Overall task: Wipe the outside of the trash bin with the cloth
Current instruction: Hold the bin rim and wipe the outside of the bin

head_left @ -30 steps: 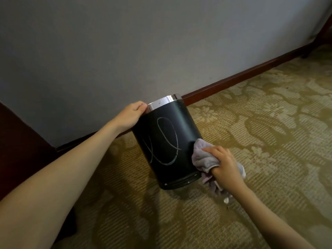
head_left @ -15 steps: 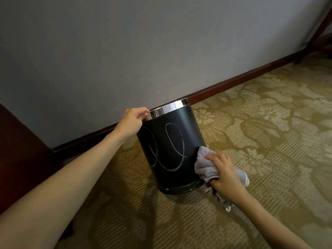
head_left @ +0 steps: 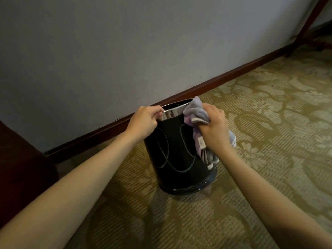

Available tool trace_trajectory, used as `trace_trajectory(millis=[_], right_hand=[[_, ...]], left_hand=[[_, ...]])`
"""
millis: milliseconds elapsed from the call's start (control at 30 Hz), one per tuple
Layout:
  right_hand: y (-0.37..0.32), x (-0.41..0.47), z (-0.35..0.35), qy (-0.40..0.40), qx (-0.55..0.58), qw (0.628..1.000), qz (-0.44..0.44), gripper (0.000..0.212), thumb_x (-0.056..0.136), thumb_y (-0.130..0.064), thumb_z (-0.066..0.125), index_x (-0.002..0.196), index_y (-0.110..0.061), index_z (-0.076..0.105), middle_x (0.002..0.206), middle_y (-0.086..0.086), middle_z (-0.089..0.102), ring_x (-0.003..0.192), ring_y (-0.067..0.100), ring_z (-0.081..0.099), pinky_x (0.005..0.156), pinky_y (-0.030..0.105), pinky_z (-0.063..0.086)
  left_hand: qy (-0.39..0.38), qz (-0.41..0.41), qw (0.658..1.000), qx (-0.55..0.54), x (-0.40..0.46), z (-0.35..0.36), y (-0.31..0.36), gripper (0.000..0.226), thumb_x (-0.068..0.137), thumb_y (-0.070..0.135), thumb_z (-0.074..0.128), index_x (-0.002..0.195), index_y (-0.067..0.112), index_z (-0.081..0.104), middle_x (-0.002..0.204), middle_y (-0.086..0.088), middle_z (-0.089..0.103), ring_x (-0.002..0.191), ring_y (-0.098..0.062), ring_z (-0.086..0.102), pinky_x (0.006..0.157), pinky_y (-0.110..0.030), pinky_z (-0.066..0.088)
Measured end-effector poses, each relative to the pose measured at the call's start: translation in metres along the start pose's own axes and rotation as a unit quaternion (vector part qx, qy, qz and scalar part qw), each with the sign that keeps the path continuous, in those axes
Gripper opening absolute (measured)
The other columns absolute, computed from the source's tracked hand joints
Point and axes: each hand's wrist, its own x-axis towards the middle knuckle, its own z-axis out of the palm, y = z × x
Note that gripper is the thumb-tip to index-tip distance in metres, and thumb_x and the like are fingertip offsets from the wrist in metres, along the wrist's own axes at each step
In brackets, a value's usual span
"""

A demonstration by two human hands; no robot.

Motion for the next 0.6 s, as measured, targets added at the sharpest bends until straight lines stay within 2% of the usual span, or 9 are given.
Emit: trace_trajectory(millis=[133,200,267,300,367,467,533,600], right_hand=[[0.02,-0.05,0.0,-0.119,-0.061,0.991,-0.004,0.06,0.084,-0.011,0.065,0.14,-0.02,0.043,0.146,0.002,0.04,0.125,0.025,0.037,0.099,0.045,0.036],[0.037,-0.088,-0.003,-0.176,-0.115,0.977,-0.04,0.074,0.083,-0.033,0.068,0.145,-0.016,0.033,0.151,0.004,0.032,0.132,0.028,0.032,0.104,0.049,0.034],[0.048,-0.114,-0.004,-0.221,-0.135,0.964,-0.05,0.089,0.08,-0.063,0.055,0.148,-0.016,0.023,0.154,0.005,0.024,0.138,0.029,0.025,0.11,0.047,0.026],[0.052,-0.12,-0.003,-0.225,-0.132,0.964,-0.043,0.09,0.08,-0.071,0.044,0.15,-0.019,0.019,0.155,0.003,0.02,0.139,0.027,0.021,0.11,0.045,0.024],[0.05,-0.118,0.001,-0.202,-0.116,0.972,-0.01,0.081,0.084,-0.072,0.028,0.15,-0.028,0.012,0.156,-0.003,0.017,0.138,0.023,0.02,0.109,0.045,0.024],[0.044,-0.112,0.002,-0.183,-0.088,0.979,0.019,0.068,0.086,-0.071,0.017,0.145,-0.039,0.007,0.154,-0.01,0.017,0.134,0.021,0.022,0.108,0.045,0.023],[0.046,-0.11,-0.001,-0.193,-0.03,0.98,0.022,0.062,0.087,-0.072,0.011,0.144,-0.047,0.01,0.152,-0.022,0.014,0.136,0.014,0.018,0.111,0.047,0.019],[0.048,-0.109,-0.006,-0.198,0.067,0.976,0.06,0.051,0.091,-0.064,0.015,0.141,-0.053,0.019,0.15,-0.028,0.016,0.139,0.005,0.016,0.114,0.048,0.015]], left_hand=[[0.01,-0.044,0.999,-0.005,0.008,-0.007,-0.007,0.03,0.094,0.009,0.045,0.076,0.025,0.063,0.079,-0.001,0.068,0.079,-0.015,0.061,0.074,-0.037,0.048],[0.007,-0.067,0.998,-0.012,0.007,-0.012,-0.012,0.03,0.096,0.011,0.044,0.078,0.024,0.064,0.081,-0.002,0.069,0.083,-0.015,0.062,0.075,-0.035,0.048],[-0.004,-0.071,0.997,-0.02,0.004,-0.014,-0.014,0.029,0.097,0.013,0.043,0.08,0.024,0.064,0.082,0.0,0.069,0.084,-0.013,0.061,0.074,-0.031,0.046],[-0.007,-0.064,0.998,-0.02,0.003,-0.014,-0.013,0.029,0.097,0.013,0.043,0.081,0.024,0.065,0.083,0.001,0.069,0.084,-0.011,0.061,0.073,-0.03,0.045],[-0.01,-0.047,0.999,-0.021,0.002,-0.01,-0.008,0.029,0.097,0.012,0.044,0.081,0.022,0.066,0.082,0.001,0.069,0.082,-0.01,0.061,0.071,-0.029,0.046],[-0.004,-0.049,0.999,-0.021,0.005,-0.006,-0.004,0.033,0.096,0.01,0.043,0.075,0.024,0.063,0.08,0.0,0.069,0.078,-0.009,0.061,0.065,-0.025,0.042],[-0.006,-0.057,0.998,-0.022,0.006,-0.008,-0.006,0.035,0.096,0.009,0.042,0.073,0.025,0.062,0.079,0.001,0.07,0.078,-0.009,0.061,0.064,-0.024,0.042],[-0.013,-0.063,0.998,-0.028,0.006,-0.011,-0.007,0.035,0.096,0.009,0.042,0.073,0.025,0.063,0.079,0.003,0.07,0.079,-0.009,0.061,0.065,-0.024,0.042]])
